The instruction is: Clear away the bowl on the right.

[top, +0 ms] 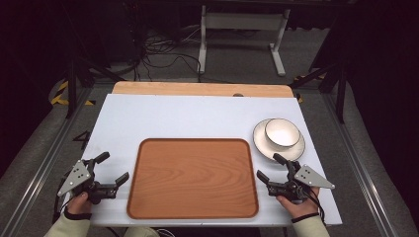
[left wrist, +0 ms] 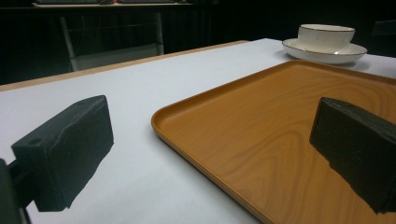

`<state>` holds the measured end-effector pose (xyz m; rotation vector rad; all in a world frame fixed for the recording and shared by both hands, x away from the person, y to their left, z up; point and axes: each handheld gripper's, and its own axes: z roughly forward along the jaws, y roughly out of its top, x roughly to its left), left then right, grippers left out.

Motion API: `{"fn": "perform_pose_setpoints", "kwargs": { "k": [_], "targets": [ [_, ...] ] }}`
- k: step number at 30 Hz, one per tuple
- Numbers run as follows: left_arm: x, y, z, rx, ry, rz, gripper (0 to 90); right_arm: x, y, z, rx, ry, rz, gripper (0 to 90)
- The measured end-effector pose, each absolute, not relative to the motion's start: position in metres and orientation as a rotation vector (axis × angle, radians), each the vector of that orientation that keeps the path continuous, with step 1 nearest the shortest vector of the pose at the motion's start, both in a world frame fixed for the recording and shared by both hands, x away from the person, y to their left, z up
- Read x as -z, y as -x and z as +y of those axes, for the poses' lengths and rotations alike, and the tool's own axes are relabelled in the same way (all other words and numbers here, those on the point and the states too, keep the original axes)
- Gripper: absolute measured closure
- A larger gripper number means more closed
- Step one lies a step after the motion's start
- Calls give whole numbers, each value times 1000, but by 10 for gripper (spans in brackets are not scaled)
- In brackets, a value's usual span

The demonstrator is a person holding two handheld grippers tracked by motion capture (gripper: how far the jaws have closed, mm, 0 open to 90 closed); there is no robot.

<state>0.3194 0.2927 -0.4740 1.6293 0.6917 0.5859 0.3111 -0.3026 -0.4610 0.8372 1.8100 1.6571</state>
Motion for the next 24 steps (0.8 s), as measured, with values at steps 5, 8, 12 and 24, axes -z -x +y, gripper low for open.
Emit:
{"fn": "perform_pose_setpoints", "kwargs": {
  "k": [5, 8, 12, 24],
  "targets": [
    [474, -319, 292, -580, -1624, 701, 3, 461, -311, -303, -1667, -850, 1802, 129],
    [474, -320, 292, -578, -1627, 702, 3, 461, -311, -304, -1670, -850, 1802, 128],
    [474, -320, 293, -577, -1628, 702, 3, 461, -311, -304, -1675, -848, 1799, 127],
    [474, -319, 292, -580, -1624, 701, 2, 461, -313, -305, -1692, -859, 1815, 138]
  ]
}}
